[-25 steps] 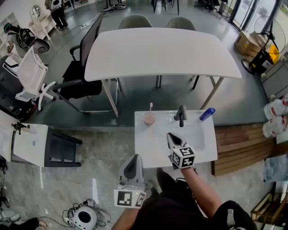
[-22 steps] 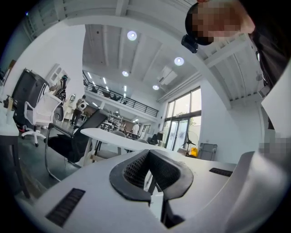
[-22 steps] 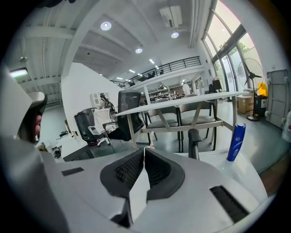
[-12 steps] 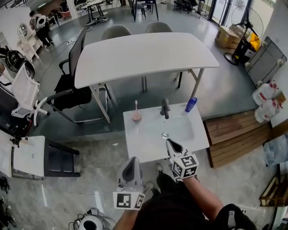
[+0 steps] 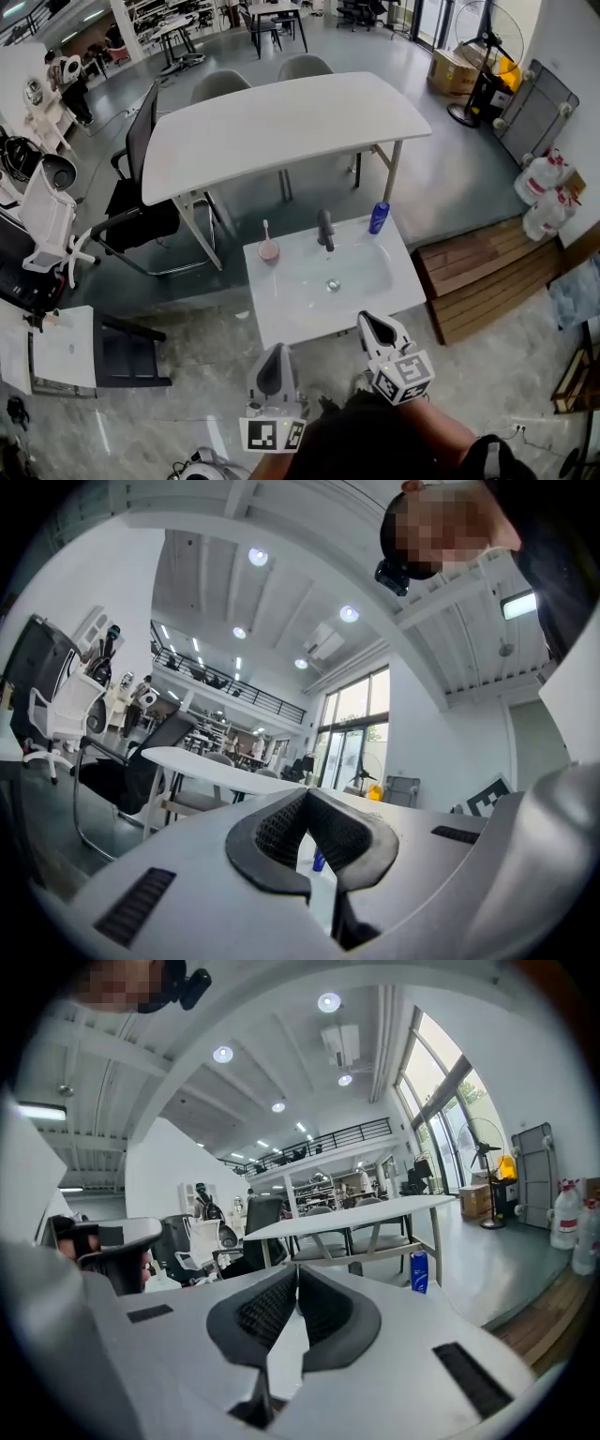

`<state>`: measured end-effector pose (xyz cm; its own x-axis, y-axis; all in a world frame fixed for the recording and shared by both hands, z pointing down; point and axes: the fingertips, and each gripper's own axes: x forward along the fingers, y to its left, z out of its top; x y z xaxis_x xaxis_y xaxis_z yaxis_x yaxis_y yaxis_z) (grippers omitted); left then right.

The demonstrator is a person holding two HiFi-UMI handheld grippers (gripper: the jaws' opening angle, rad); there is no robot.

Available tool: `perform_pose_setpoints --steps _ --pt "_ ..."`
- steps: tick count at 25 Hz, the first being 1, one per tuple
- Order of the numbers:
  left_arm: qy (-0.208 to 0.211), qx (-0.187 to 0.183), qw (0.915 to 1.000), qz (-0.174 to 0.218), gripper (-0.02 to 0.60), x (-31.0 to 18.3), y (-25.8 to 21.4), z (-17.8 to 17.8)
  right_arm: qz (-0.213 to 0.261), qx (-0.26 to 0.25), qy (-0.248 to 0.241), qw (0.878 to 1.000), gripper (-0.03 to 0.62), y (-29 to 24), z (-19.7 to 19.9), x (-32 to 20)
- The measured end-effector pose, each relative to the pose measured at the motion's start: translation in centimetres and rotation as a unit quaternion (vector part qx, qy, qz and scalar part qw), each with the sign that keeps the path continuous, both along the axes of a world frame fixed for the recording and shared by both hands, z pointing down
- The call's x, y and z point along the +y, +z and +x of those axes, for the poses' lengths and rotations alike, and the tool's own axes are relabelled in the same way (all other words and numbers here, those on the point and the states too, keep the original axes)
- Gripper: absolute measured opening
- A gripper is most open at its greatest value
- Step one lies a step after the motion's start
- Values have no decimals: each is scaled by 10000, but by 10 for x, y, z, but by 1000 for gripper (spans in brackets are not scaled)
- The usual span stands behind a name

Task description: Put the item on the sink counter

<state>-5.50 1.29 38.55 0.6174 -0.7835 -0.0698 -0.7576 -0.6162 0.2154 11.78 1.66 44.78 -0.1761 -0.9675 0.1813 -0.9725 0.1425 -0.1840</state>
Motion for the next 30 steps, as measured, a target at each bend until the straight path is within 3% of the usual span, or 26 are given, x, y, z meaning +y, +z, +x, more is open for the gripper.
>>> perform_pose_setpoints --steps 11,30 --pt "-23 -135 9999 -69 15 27 1 40 31 -98 -57 9999 14 -9 25 50" --pt "-112 -273 9995 -57 15 51 5 79 59 -264 -176 9995 9 -7 56 71"
